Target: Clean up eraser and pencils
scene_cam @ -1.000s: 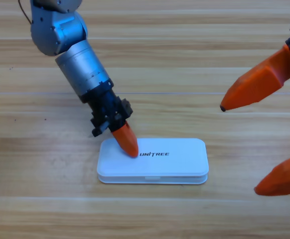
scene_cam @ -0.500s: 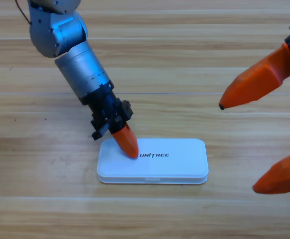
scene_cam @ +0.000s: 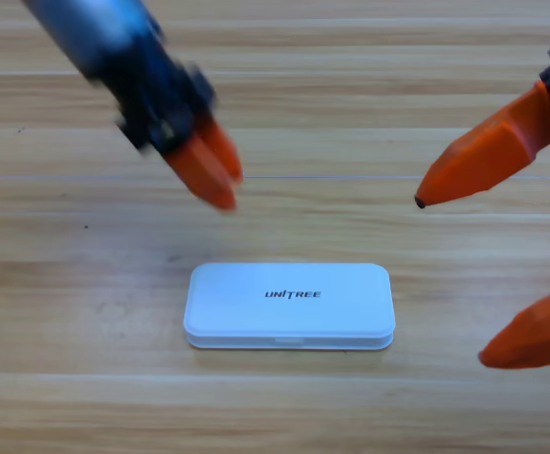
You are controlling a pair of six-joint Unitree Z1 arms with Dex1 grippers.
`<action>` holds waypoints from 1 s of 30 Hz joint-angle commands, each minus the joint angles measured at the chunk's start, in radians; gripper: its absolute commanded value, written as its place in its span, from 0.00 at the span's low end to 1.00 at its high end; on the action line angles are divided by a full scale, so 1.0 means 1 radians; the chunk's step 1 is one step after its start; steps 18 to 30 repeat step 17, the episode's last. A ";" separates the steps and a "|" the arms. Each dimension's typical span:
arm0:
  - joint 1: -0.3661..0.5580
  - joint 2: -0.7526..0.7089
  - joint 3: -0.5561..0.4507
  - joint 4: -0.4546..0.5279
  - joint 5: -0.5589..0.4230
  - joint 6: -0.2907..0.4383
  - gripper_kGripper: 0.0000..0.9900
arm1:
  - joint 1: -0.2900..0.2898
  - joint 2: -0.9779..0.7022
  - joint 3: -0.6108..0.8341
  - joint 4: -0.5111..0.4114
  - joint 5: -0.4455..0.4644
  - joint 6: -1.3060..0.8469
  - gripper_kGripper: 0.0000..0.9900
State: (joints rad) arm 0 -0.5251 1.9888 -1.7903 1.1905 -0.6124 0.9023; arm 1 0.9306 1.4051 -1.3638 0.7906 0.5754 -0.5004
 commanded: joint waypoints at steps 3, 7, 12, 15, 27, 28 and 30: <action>-0.055 -0.363 0.167 0.014 -0.040 -0.051 1.00 | -0.030 0.003 0.034 -0.016 0.015 0.010 0.96; -0.113 -0.427 0.212 0.009 -0.038 -0.079 1.00 | -0.030 0.005 0.034 -0.018 0.015 0.011 0.96; -0.131 -0.435 0.238 -0.003 -0.035 -0.088 1.00 | -0.030 0.006 0.034 -0.018 0.015 0.011 0.96; -0.131 -0.441 0.247 -0.003 -0.029 -0.089 1.00 | -0.030 0.008 0.034 -0.019 0.014 0.013 0.96; -0.131 -0.446 0.253 -0.003 -0.023 -0.088 1.00 | -0.030 0.009 0.034 -0.019 0.014 0.013 0.96; -0.131 -0.446 0.253 -0.003 -0.023 -0.088 1.00 | -0.030 0.009 0.034 -0.019 0.014 0.013 0.96; -0.131 -0.446 0.253 -0.003 -0.023 -0.088 1.00 | -0.030 0.009 0.034 -0.019 0.014 0.013 0.96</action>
